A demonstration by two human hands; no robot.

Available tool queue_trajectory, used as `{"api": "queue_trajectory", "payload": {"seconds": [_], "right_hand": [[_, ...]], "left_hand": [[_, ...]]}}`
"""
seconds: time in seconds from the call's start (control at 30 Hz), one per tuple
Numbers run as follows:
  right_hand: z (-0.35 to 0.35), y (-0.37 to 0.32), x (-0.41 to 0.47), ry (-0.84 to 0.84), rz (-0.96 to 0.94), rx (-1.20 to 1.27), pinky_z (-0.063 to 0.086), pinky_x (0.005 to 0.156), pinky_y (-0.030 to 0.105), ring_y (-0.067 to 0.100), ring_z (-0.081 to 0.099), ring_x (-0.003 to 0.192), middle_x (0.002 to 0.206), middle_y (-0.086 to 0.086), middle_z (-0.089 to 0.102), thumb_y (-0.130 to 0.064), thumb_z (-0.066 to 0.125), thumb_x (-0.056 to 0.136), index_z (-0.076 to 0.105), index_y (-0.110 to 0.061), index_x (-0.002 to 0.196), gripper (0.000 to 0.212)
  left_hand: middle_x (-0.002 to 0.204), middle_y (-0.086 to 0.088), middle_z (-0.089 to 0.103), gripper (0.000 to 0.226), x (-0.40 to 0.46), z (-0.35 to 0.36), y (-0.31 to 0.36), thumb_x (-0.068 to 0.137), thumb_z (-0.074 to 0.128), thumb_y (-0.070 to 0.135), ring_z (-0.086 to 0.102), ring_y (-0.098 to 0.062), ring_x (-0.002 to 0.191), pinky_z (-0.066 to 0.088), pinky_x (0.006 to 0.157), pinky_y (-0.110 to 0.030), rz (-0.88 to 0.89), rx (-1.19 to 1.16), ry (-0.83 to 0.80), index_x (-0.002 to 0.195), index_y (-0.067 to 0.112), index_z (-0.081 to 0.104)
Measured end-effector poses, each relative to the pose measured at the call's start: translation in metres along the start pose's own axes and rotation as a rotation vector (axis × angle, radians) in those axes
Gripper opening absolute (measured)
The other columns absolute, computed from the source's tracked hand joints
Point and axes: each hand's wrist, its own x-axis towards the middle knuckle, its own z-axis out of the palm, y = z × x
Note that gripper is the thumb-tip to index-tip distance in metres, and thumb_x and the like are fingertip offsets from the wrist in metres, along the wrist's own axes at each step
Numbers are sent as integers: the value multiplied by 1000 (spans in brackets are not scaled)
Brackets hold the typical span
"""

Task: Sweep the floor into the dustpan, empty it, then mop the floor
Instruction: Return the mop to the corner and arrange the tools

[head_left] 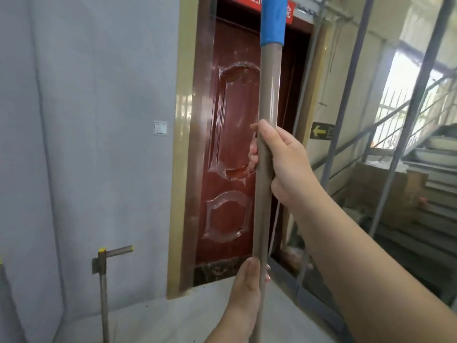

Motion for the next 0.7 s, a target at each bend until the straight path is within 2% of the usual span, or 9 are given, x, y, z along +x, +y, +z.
{"api": "queue_trajectory", "payload": {"seconds": [0.17,0.27,0.33,0.4,0.47,0.57,0.63,0.7], "right_hand": [[2,24,51,-43,-28,106,46,51,23,8,51,48,56,-5,57,-31,57,89,64,-18,81,17],[-3,39,80,-84,-44,178,44,53,24,9,50,48,55,-4,55,-27,57,90,62,-15,82,16],[-9,50,98,-122,-55,227,43,53,24,9,49,47,53,-4,55,-25,57,91,61,-14,82,15],[-18,62,119,-176,-71,286,42,51,22,9,47,45,50,-4,54,-22,56,92,58,-12,80,16],[-25,74,144,-241,-86,322,40,50,22,10,46,45,50,-4,54,-20,55,92,56,-11,78,17],[-32,94,191,-322,-138,381,43,50,21,9,48,45,51,-4,55,-20,57,92,57,-10,76,18],[-30,107,218,-346,-192,417,44,47,19,8,49,44,52,-3,55,-20,58,91,60,-11,75,18],[-25,120,247,-364,-244,441,44,46,18,8,50,44,53,-2,55,-21,59,90,62,-12,74,18]], "left_hand": [[69,5,55,56,59,-27,23,65,35,70,54,-9,69,41,69,-22,93,62,26,78,21,59],[62,13,53,77,101,-38,24,51,32,92,52,0,61,40,66,-20,199,126,90,75,23,57],[59,16,52,79,133,-45,21,48,29,96,49,3,59,38,66,-18,264,188,133,72,25,55],[59,19,54,68,162,-48,20,63,25,86,49,7,56,39,60,-10,340,278,165,74,26,55],[59,16,56,58,194,-49,21,78,27,72,50,4,55,40,54,-10,399,293,228,75,21,56],[61,8,55,54,238,-52,33,90,34,59,53,-11,60,45,60,-31,436,285,326,75,13,58],[65,4,56,49,266,-55,41,91,34,54,55,-8,63,45,65,-33,443,294,423,74,15,59],[70,4,58,44,292,-60,48,85,32,50,55,2,62,45,69,-29,470,326,472,74,17,59]]}}
